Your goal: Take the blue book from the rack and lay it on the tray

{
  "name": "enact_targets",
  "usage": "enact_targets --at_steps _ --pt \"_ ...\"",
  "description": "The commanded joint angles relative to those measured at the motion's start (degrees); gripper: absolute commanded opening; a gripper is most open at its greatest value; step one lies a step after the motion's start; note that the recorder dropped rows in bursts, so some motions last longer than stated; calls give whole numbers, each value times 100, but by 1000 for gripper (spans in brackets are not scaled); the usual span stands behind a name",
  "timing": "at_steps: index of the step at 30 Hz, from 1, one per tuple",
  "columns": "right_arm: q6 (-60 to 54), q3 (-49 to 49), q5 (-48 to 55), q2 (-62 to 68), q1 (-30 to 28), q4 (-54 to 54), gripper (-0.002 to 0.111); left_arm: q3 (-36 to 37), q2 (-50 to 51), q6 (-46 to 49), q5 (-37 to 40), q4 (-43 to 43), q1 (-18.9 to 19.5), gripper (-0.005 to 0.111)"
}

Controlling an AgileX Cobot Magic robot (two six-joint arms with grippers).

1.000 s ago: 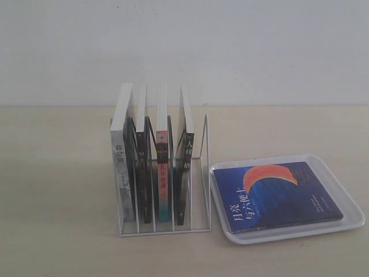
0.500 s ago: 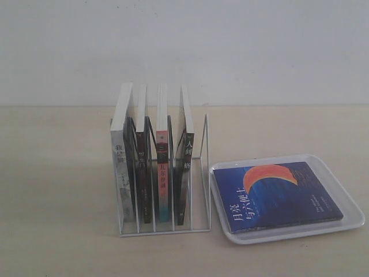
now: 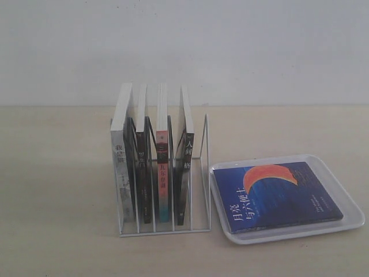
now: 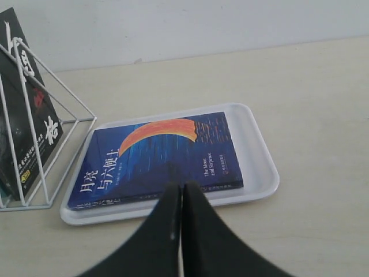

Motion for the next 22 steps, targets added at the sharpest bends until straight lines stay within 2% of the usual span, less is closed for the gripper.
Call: enact_targets --at_steps 1,22 --pt "-68 -3 -13 -25 -12 -33 0 -20 19 -57 -41 -59 20 4" --pt "-68 -3 31 -25 -12 -33 0 -20 19 -57 -41 -59 20 4"
